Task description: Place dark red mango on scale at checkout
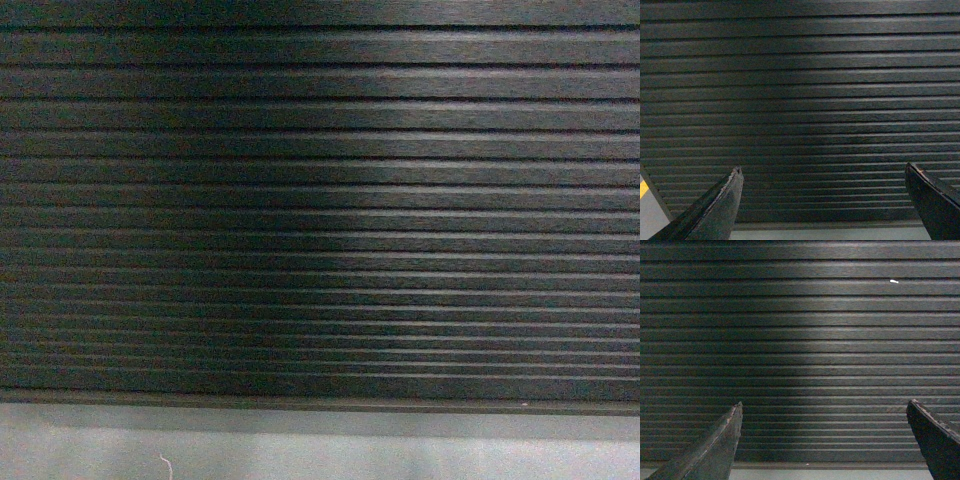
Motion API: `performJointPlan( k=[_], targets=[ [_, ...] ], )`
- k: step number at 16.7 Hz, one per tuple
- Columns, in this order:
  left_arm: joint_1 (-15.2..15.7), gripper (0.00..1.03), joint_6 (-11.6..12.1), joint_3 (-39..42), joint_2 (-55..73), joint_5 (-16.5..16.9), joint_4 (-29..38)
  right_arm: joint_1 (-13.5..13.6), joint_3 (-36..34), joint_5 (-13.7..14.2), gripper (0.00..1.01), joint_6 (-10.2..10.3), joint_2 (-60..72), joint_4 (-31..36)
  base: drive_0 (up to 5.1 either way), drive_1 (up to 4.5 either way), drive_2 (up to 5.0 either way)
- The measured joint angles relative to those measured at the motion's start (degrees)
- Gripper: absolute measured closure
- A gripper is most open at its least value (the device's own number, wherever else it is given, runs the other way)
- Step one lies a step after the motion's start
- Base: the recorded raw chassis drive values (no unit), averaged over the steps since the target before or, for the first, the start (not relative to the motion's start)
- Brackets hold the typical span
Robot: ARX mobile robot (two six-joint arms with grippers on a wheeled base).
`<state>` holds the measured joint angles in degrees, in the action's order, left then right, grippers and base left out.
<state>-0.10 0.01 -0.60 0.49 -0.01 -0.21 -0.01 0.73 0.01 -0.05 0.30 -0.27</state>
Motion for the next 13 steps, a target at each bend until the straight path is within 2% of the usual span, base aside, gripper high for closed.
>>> performJointPlan(
  k=[13],
  targets=[
    [0.00, 0.05, 0.00, 0.00, 0.00, 0.00, 0.00, 0.00, 0.00, 0.00, 0.03, 0.00, 0.00, 0.00, 0.0, 0.00, 0.0]
  ],
)
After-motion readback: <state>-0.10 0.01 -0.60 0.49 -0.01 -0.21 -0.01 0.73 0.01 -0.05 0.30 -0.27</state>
